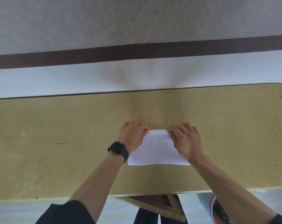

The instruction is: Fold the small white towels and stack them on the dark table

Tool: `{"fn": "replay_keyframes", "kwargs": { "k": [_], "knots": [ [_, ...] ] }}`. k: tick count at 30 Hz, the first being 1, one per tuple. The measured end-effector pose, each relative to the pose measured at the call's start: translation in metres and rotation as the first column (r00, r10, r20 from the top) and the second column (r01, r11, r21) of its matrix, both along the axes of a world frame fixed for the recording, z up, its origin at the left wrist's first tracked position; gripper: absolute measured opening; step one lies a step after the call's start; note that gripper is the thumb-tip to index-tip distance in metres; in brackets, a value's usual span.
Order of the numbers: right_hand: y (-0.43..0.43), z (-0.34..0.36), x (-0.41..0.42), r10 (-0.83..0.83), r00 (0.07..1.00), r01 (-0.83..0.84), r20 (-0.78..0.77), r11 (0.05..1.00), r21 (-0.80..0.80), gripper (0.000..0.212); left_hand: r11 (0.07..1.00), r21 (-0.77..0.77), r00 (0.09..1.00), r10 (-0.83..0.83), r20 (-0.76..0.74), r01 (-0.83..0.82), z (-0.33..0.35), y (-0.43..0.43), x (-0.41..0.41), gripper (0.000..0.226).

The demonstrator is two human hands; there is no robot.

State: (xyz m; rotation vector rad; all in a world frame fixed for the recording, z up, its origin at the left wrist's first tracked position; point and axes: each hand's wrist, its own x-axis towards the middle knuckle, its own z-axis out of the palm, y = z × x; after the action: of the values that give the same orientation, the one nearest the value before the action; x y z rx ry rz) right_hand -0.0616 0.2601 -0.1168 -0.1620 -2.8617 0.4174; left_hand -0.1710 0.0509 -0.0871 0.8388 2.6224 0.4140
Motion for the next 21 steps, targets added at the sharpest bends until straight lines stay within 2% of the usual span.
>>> {"fn": "replay_keyframes", "kwargs": {
  "k": [3, 8, 12, 15, 18, 21],
  "knots": [
    [0.000, 0.000, 0.002, 0.002, 1.000, -0.002, 0.005, 1.000, -0.003, 0.013, 1.000, -0.008, 1.000, -0.017, -0.010, 0.017, 0.001, -0.002, 0.000, 0.021],
    [-0.007, 0.007, -0.008, -0.051, 0.982, 0.059, 0.183, 0.998, -0.036, 0.013, 0.999, -0.023, 1.000, -0.027, -0.010, 0.027, -0.001, -0.001, 0.001, 0.020],
    [-0.010, 0.009, -0.013, -0.059, 0.972, 0.068, 0.228, 0.997, -0.031, 0.025, 1.000, -0.029, 1.000, -0.011, -0.012, 0.011, -0.005, 0.000, 0.000, 0.021],
    [-0.009, 0.008, -0.014, -0.083, 0.960, 0.091, 0.268, 0.996, -0.017, 0.020, 1.000, -0.030, 0.999, -0.005, -0.038, 0.004, -0.007, 0.001, 0.000, 0.020],
    [-0.011, 0.009, -0.013, -0.150, 0.955, 0.165, 0.255, 0.986, -0.037, 0.008, 1.000, -0.027, 0.998, 0.010, -0.069, -0.012, -0.008, 0.001, 0.004, 0.018],
    [-0.016, 0.018, 0.002, -0.294, 0.937, 0.317, 0.188, 0.942, -0.108, 0.016, 1.000, 0.005, 0.983, 0.016, -0.181, -0.016, -0.012, -0.003, 0.015, 0.016]
  ]
}}
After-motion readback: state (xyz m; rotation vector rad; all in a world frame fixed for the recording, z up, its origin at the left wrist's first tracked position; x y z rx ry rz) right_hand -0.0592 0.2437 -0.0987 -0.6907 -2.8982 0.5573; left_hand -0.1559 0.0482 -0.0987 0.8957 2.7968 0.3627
